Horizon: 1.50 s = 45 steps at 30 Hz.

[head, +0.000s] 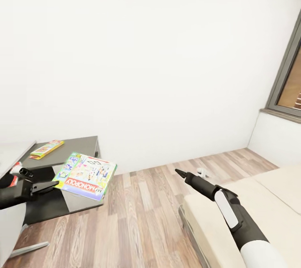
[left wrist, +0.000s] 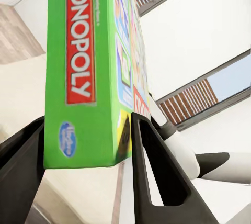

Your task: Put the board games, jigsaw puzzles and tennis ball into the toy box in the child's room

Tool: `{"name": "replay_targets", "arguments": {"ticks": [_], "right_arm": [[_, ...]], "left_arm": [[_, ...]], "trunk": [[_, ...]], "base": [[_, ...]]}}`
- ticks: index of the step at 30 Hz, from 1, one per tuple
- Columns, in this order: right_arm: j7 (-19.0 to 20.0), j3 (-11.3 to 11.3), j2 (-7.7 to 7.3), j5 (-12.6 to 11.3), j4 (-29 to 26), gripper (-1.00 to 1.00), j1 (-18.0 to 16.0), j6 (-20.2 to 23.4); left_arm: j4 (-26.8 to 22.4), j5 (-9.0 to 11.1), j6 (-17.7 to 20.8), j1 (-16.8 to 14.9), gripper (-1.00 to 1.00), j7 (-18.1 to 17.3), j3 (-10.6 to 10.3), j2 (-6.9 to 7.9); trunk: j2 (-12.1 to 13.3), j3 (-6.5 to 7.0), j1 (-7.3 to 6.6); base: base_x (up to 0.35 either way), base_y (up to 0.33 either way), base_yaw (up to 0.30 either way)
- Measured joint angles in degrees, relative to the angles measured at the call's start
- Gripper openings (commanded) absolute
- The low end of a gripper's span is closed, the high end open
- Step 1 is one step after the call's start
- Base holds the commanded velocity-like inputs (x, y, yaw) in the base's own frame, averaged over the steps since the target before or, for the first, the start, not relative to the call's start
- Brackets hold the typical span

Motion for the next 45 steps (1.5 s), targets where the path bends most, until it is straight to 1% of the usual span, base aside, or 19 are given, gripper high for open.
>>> {"name": "replay_targets", "arguments": {"ticks": [7,16,24,31,34,35,37,38,39,40,42,45], "right_arm": [[0.0,0.0,0.0,0.0,-0.01,1.0,-0.02,0.0],[0.01,0.0,0.0,0.0,-0.02,1.0,-0.02,0.0],[0.06,-0.06,0.0,-0.08,-0.06,1.0,-0.01,0.03],[-0.01,-0.01,-0.01,-0.06,-0.09,1.0,0.02,-1.03],[0.26,-0.08,-0.08,-0.35,-0.09,1.0,-0.01,-1.21],[0.35,-0.11,-0.09,-0.42,-0.09,1.0,-0.02,-1.22],[0.42,-0.13,-0.11,-0.55,-0.09,1.0,0.01,-1.24],[0.46,-0.14,-0.12,-0.67,-0.09,1.0,0.01,-1.24],[0.25,-0.1,-0.1,-0.59,-0.09,1.0,-0.01,-1.22],[0.22,-0.1,-0.11,-0.58,-0.09,1.0,0.0,-1.22],[0.24,-0.09,-0.1,-0.58,-0.09,1.0,-0.01,-1.23],[0.12,-0.08,-0.1,-0.38,-0.09,1.0,0.03,-1.24]], "left_arm": [[0.0,0.05,0.0,0.0,-1.0,0.0,-0.01,0.0],[0.0,0.02,0.01,0.0,-1.0,0.0,-0.02,0.0],[0.08,0.42,0.16,0.0,-1.0,0.01,0.24,0.07],[0.12,0.65,0.28,-0.04,-1.0,0.0,0.44,0.15],[0.84,0.68,0.33,-0.04,-1.0,0.0,0.78,0.65],[1.7,0.65,0.35,-0.04,-1.0,0.0,1.3,0.81],[3.63,0.66,0.34,-0.05,-1.0,0.0,3.16,1.24],[5.84,0.06,0.43,-0.06,-1.0,0.0,5.66,2.05],[10.14,-0.34,0.38,-0.05,-1.0,0.03,9.42,4.03],[10.65,0.41,0.24,-0.07,-1.0,0.01,10.7,4.23],[11.48,0.16,0.24,-0.04,-1.0,0.02,11.33,4.48],[11.9,0.07,0.12,-0.04,-1.0,0.01,11.68,4.48]], "trunk": [[-0.01,0.0,-0.01],[0.0,0.0,-0.02],[0.0,0.0,0.0],[0.0,0.0,0.0],[0.0,0.0,0.0],[0.0,0.0,0.0],[0.0,0.0,0.0],[0.01,0.0,0.0],[0.01,0.0,0.0],[-0.01,0.0,-0.01],[0.0,0.0,0.0],[0.0,0.0,0.0]], "base": [[0.035,0.001,0.29],[0.209,0.0,0.29],[0.03,0.0,0.288],[0.001,0.0,0.077],[0.0,0.0,0.005],[0.0,0.0,0.002],[0.0,0.0,0.001],[0.0,0.0,0.0],[0.0,0.0,0.0],[0.0,0.0,0.0],[0.0,0.0,0.0],[0.0,0.0,0.0]]}}
